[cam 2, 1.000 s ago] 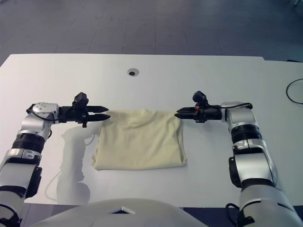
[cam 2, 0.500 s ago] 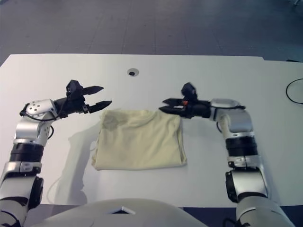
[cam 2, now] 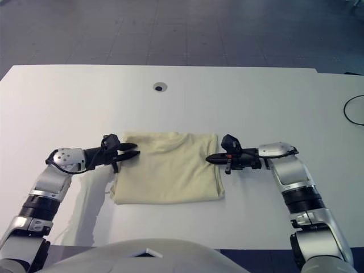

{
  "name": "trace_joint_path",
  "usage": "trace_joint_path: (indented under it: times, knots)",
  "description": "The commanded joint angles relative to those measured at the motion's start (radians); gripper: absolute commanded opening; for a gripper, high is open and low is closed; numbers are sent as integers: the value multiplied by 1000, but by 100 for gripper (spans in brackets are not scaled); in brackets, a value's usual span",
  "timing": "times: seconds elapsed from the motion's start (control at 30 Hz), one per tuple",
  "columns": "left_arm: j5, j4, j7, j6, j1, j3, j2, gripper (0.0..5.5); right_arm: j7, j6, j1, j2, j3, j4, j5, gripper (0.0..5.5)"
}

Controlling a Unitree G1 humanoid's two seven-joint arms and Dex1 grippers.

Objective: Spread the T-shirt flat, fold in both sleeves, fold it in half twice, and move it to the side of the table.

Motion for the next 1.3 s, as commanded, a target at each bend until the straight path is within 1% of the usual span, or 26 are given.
trace_joint_path:
  times: [0.03,0.1,0.13,0.27,0.37,0.43,0.5,0.53,0.57,0.67,0.77,0.87,1.0,1.1,1.17,1.23,1.3]
  knots:
    - [-7,7,-38,-38,-18,-9,-8,33,-25,7,15,-9,6,26,-33,0]
    - [-13,-2,-56,-42,-20,-10,-9,5,-20,14,16,-16,-6,9,-19,0]
    - [-19,-11,-63,-39,-23,-9,-10,2,-19,20,15,-18,-14,-4,-10,0]
    - [-29,-50,-77,-16,-52,0,-3,77,-30,121,-26,5,-90,-82,91,0]
    - [-62,-122,-87,23,-54,40,33,127,-58,228,-81,28,-147,-146,179,0]
    - [-93,-200,-95,64,-33,73,69,154,-76,251,-107,31,-153,-166,192,0]
    - [-121,-315,-102,118,13,104,122,199,-98,245,-127,35,-143,-170,177,36]
    - [-134,-375,-111,145,46,115,151,209,-111,229,-137,37,-130,-160,156,46]
    - [-144,-438,-125,169,87,121,184,235,-126,193,-140,36,-110,-144,119,71]
    - [-128,-580,-150,194,206,109,261,290,-165,0,-139,26,-44,-62,-26,124]
    - [-68,-651,-129,180,290,86,297,337,-167,-161,-149,15,1,24,-125,169]
    - [28,-651,-101,125,338,42,315,389,-169,-290,-161,4,42,105,-213,219]
    - [206,-606,-47,30,380,-20,355,452,-188,-423,-168,-6,79,172,-311,280]
    - [277,-558,-26,-32,377,-28,387,503,-182,-490,-155,-29,85,184,-346,330]
    - [302,-525,-20,-73,341,-23,408,539,-177,-542,-135,-54,93,170,-375,366]
    - [308,-492,-28,-121,292,-26,425,540,-179,-604,-109,-85,105,149,-413,399]
    - [312,-448,-45,-183,237,-39,438,540,-187,-657,-78,-115,114,114,-445,420]
